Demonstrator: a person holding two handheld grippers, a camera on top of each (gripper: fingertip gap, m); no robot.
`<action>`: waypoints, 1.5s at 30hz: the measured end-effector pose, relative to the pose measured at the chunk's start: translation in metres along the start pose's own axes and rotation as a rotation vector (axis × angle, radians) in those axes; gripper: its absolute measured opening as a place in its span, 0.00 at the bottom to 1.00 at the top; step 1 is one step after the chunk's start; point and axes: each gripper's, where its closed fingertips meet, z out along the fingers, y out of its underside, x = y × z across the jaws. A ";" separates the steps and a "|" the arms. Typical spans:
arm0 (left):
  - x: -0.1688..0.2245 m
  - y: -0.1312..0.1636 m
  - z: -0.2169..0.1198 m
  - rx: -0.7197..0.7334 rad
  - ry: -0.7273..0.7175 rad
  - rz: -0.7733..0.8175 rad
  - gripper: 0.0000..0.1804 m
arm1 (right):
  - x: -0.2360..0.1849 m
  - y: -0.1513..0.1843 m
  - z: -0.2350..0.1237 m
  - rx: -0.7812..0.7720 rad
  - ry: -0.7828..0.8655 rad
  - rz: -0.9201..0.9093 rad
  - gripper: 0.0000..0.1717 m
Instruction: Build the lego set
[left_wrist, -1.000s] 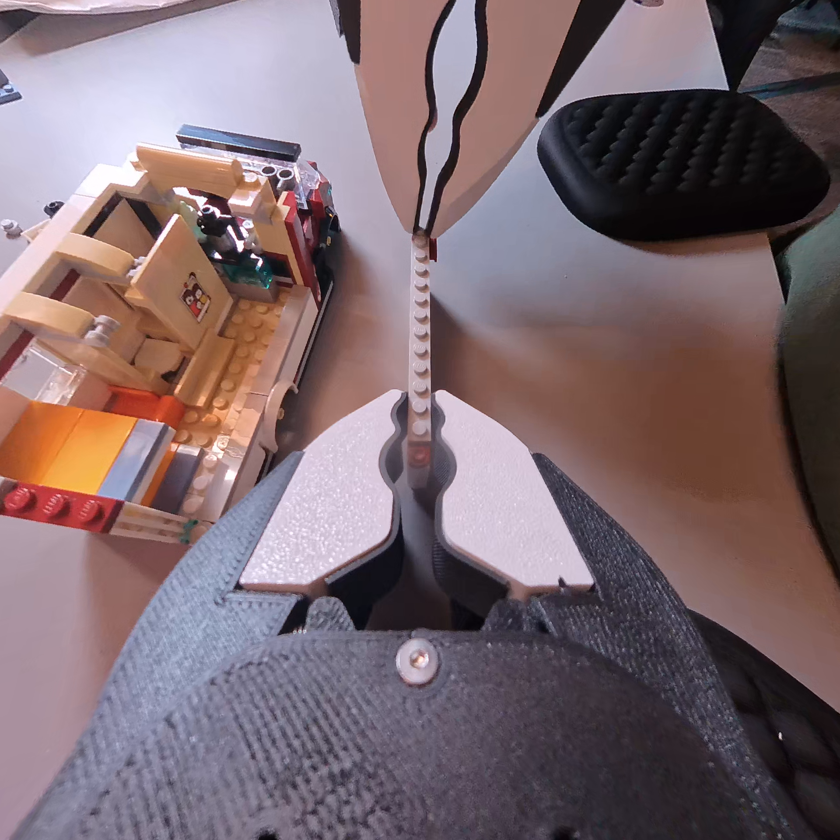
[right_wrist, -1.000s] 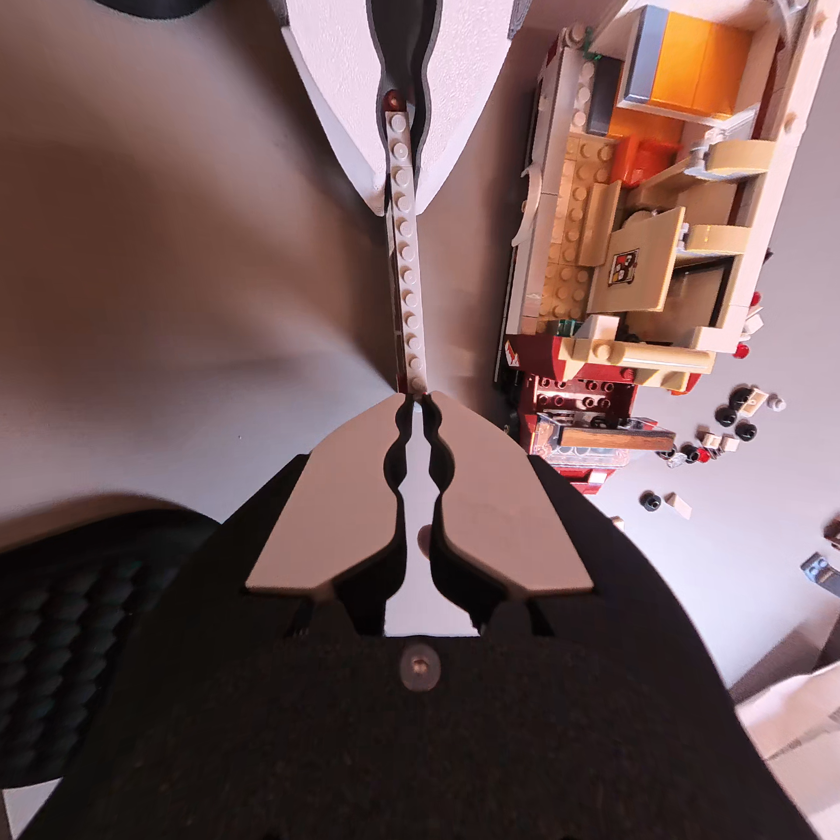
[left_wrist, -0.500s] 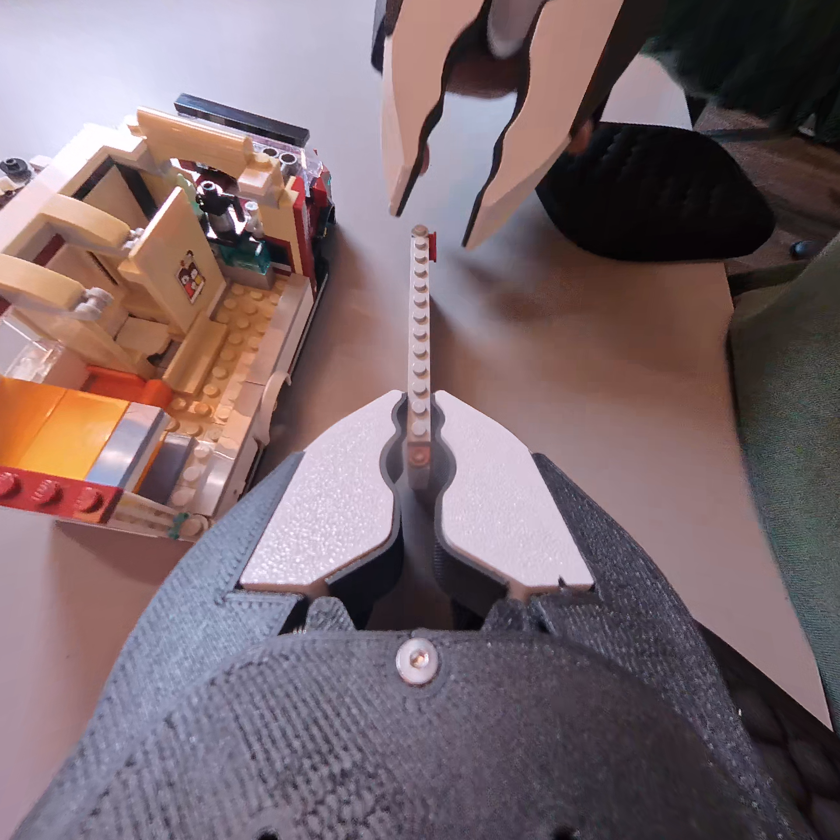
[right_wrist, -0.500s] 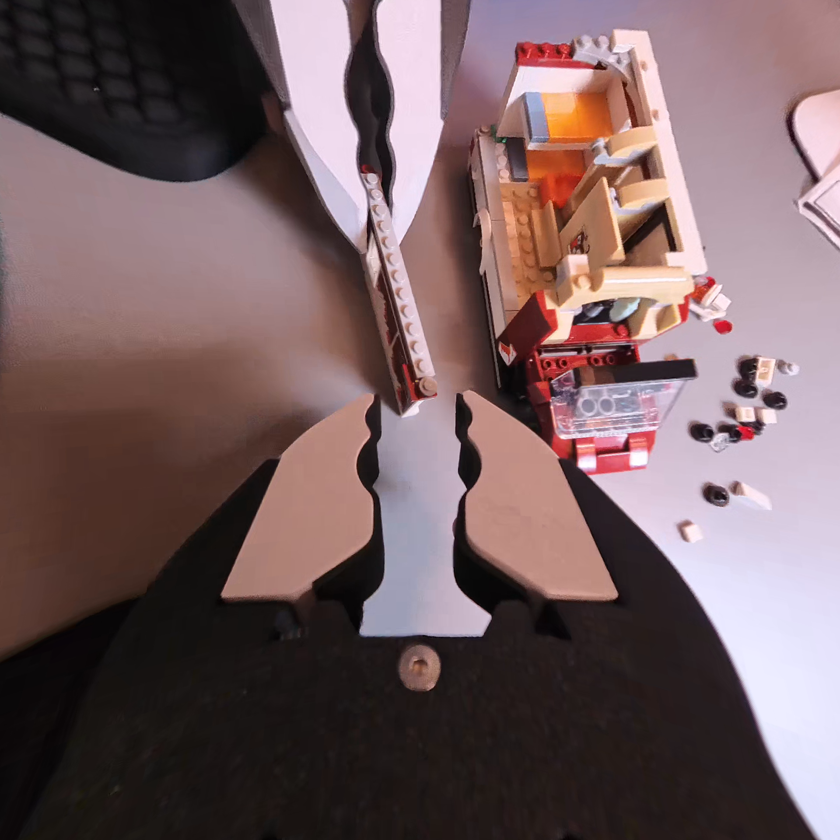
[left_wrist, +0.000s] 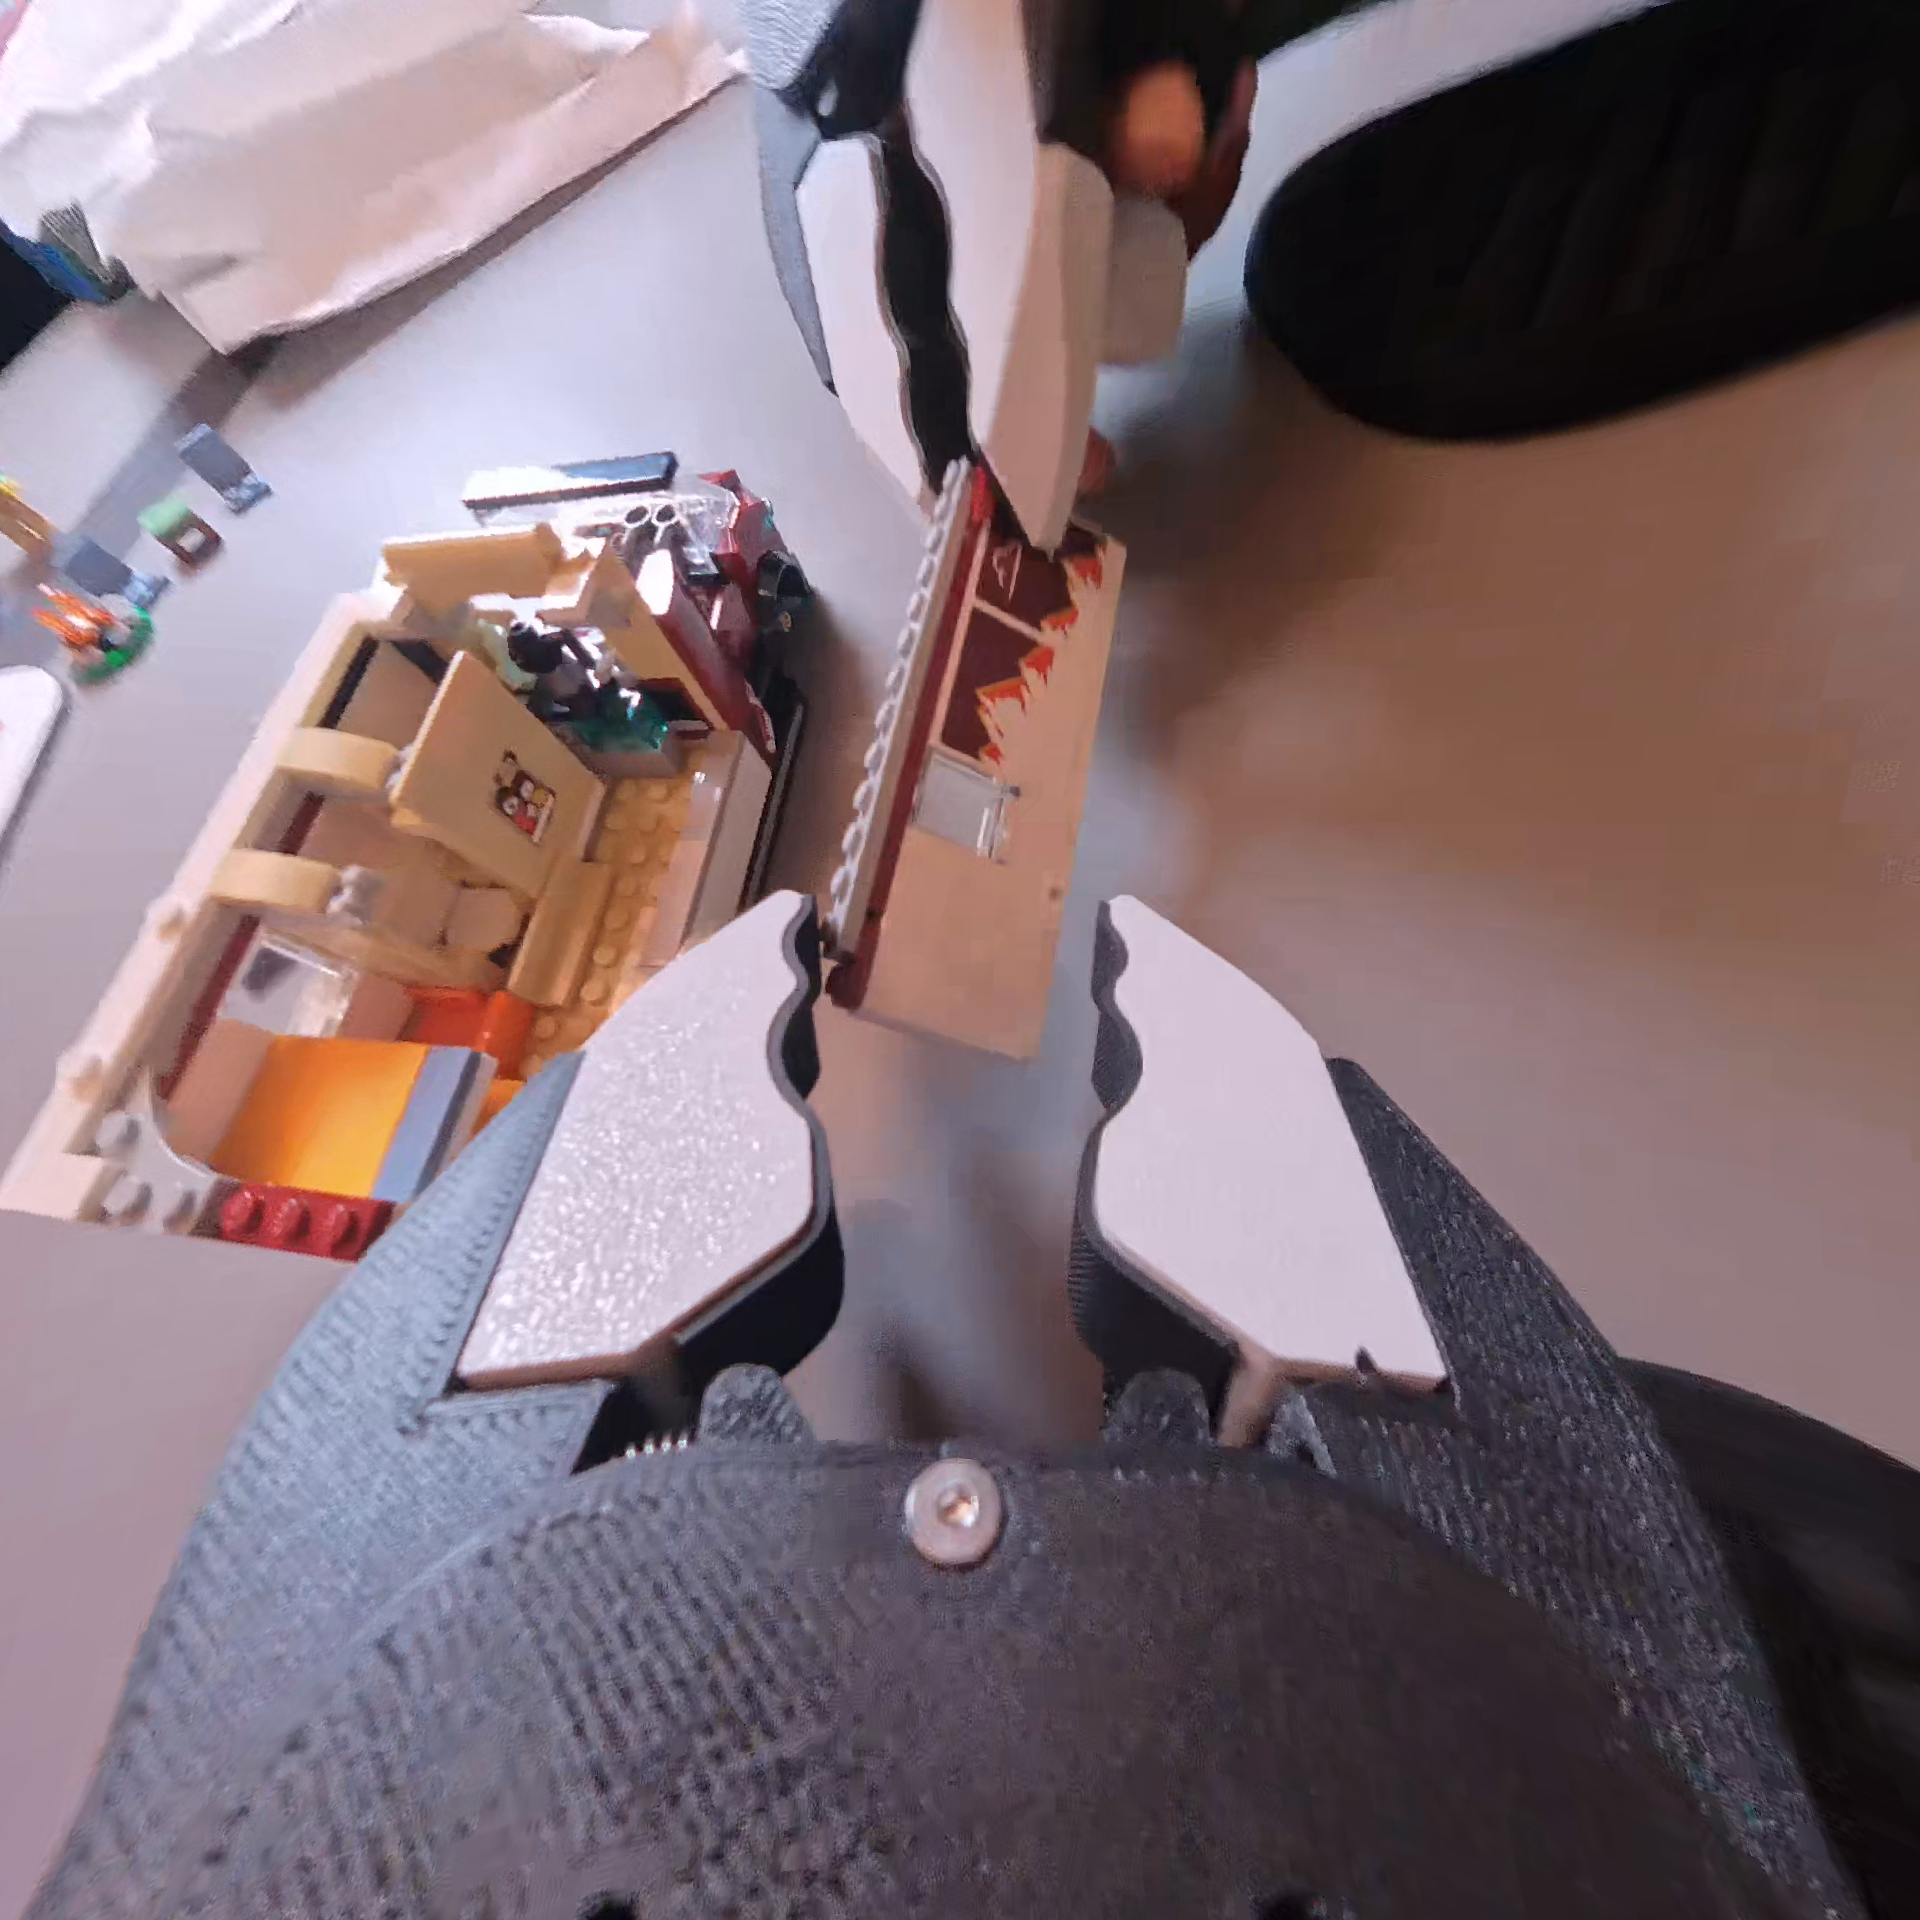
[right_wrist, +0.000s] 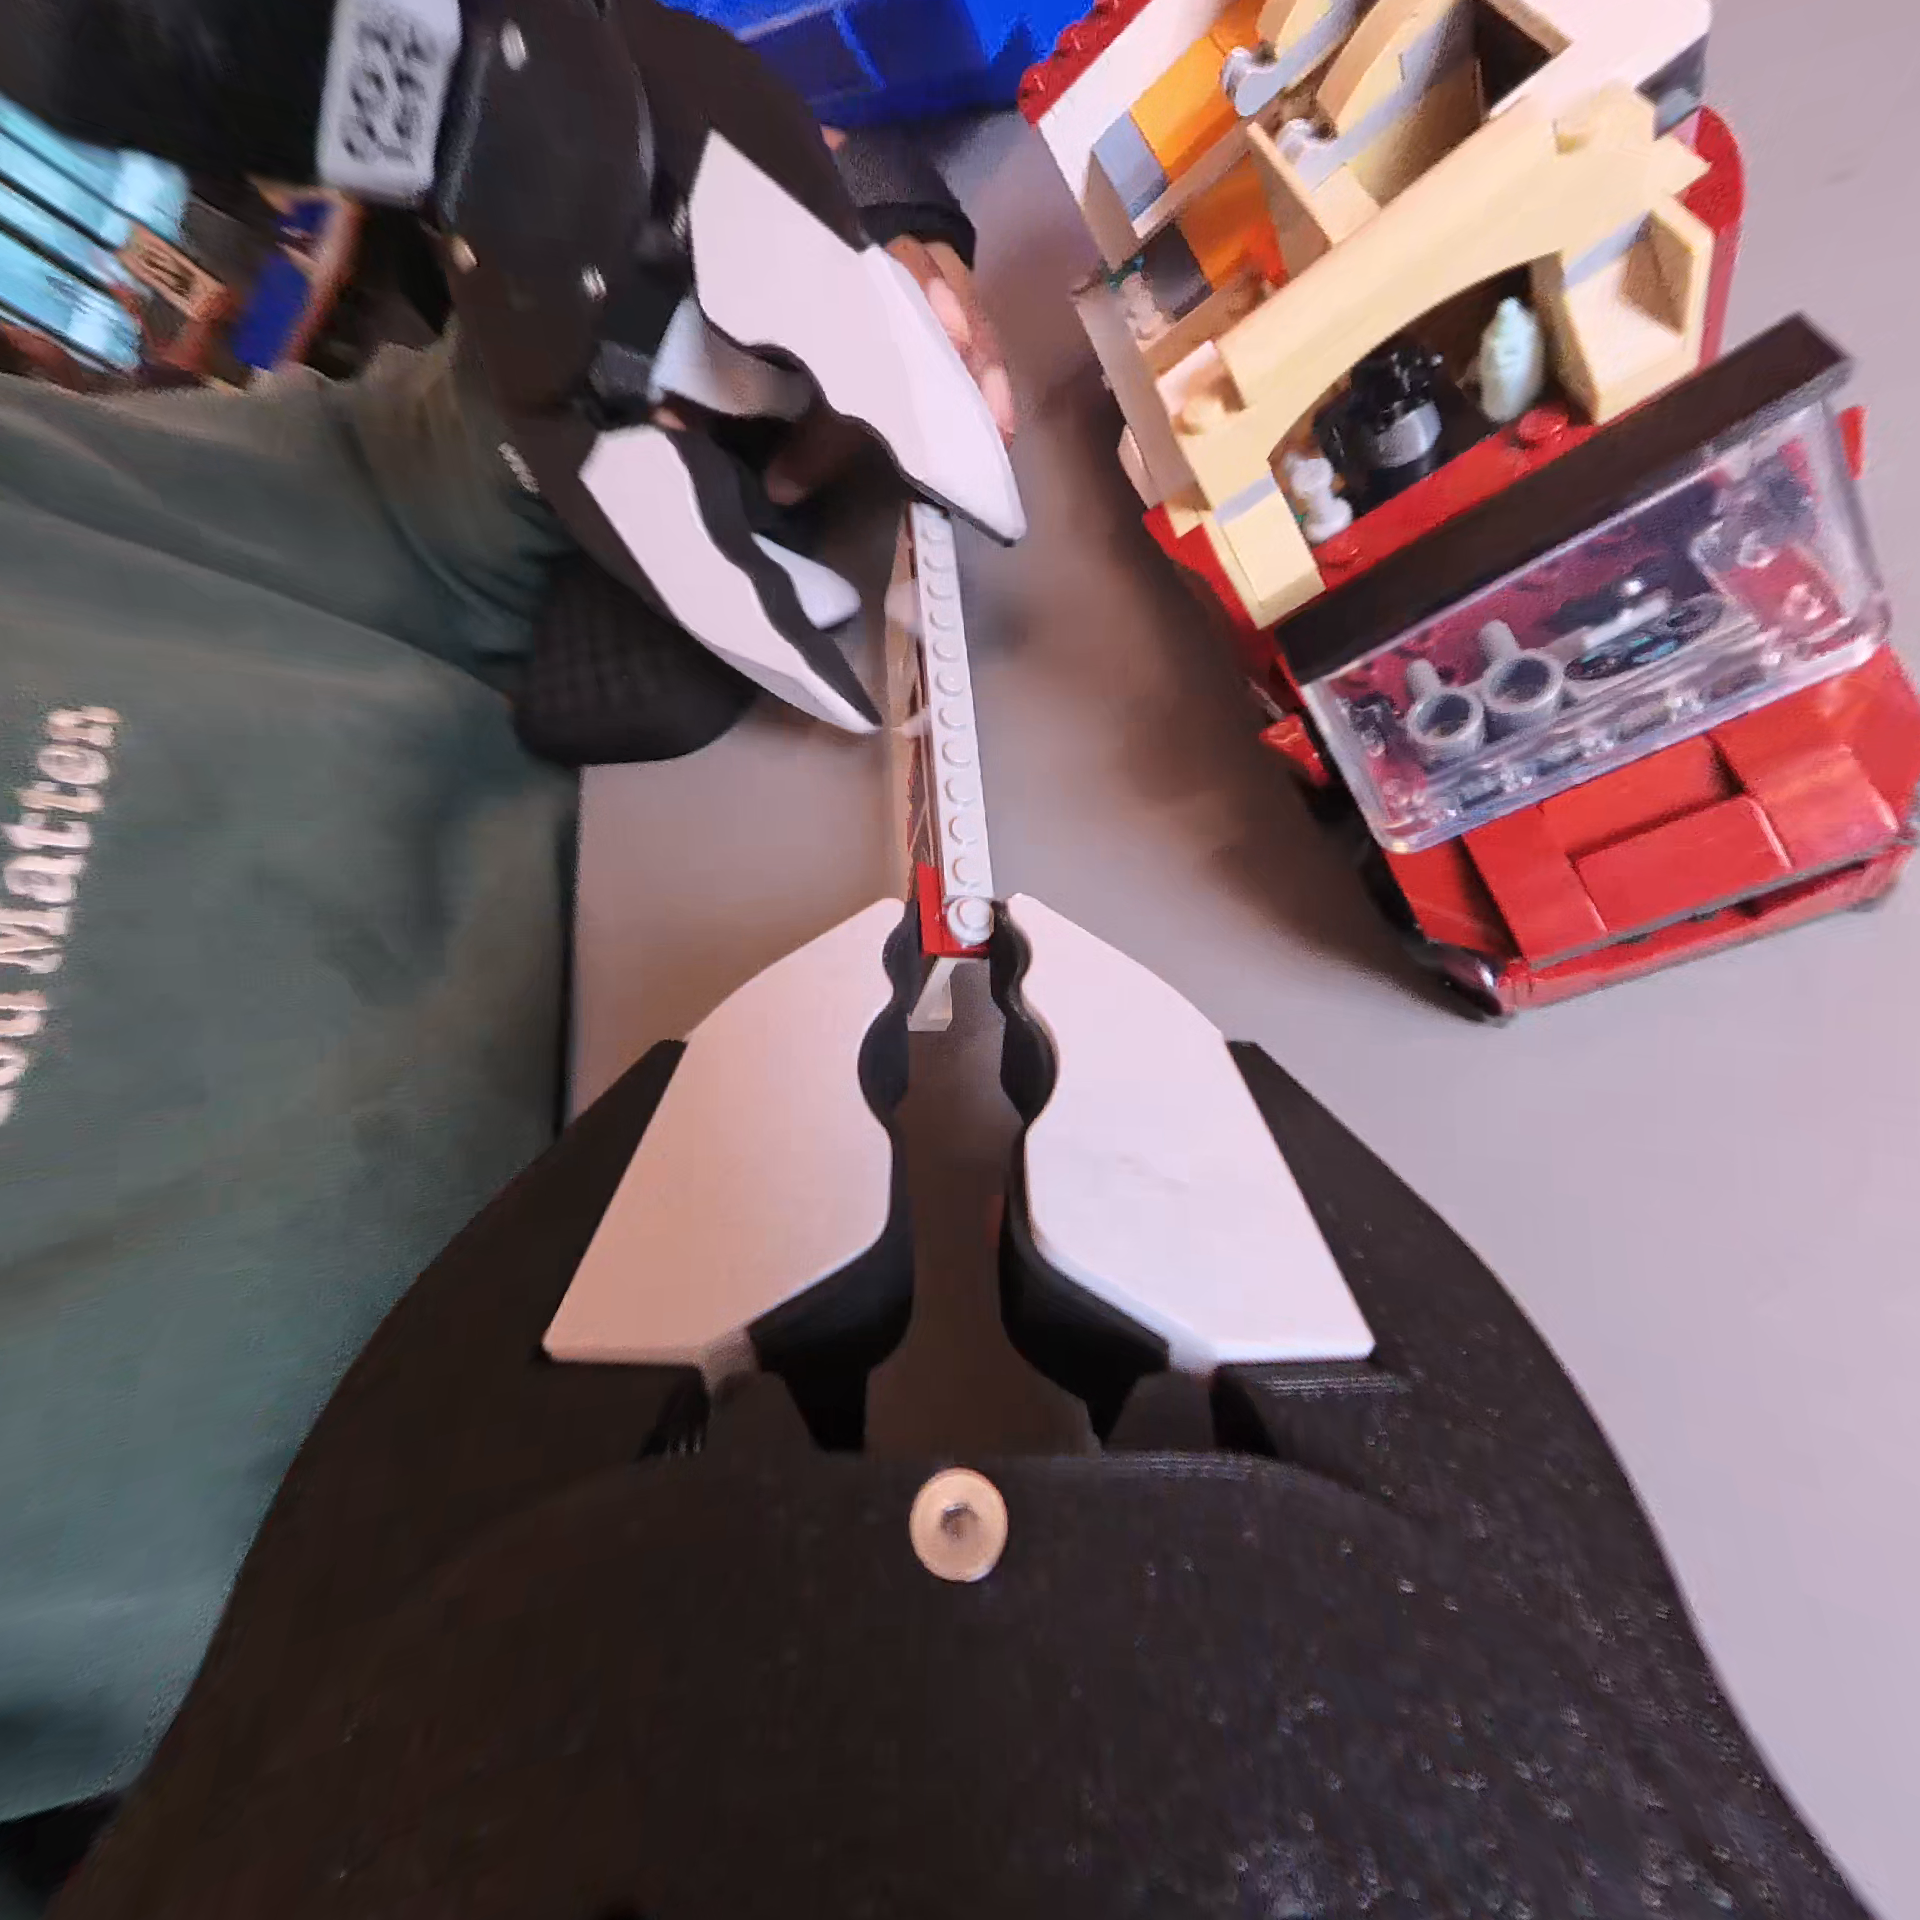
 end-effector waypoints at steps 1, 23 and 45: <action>0.000 0.001 0.001 -0.017 -0.025 0.045 0.29 | -0.002 0.000 -0.002 0.006 -0.029 0.018 0.07; 0.004 -0.011 -0.004 -0.021 -0.118 0.228 0.25 | -0.020 -0.026 -0.019 0.296 -0.120 -0.023 0.15; 0.016 -0.026 -0.007 0.110 -0.053 0.224 0.31 | -0.045 -0.022 -0.011 0.251 0.388 -0.897 0.27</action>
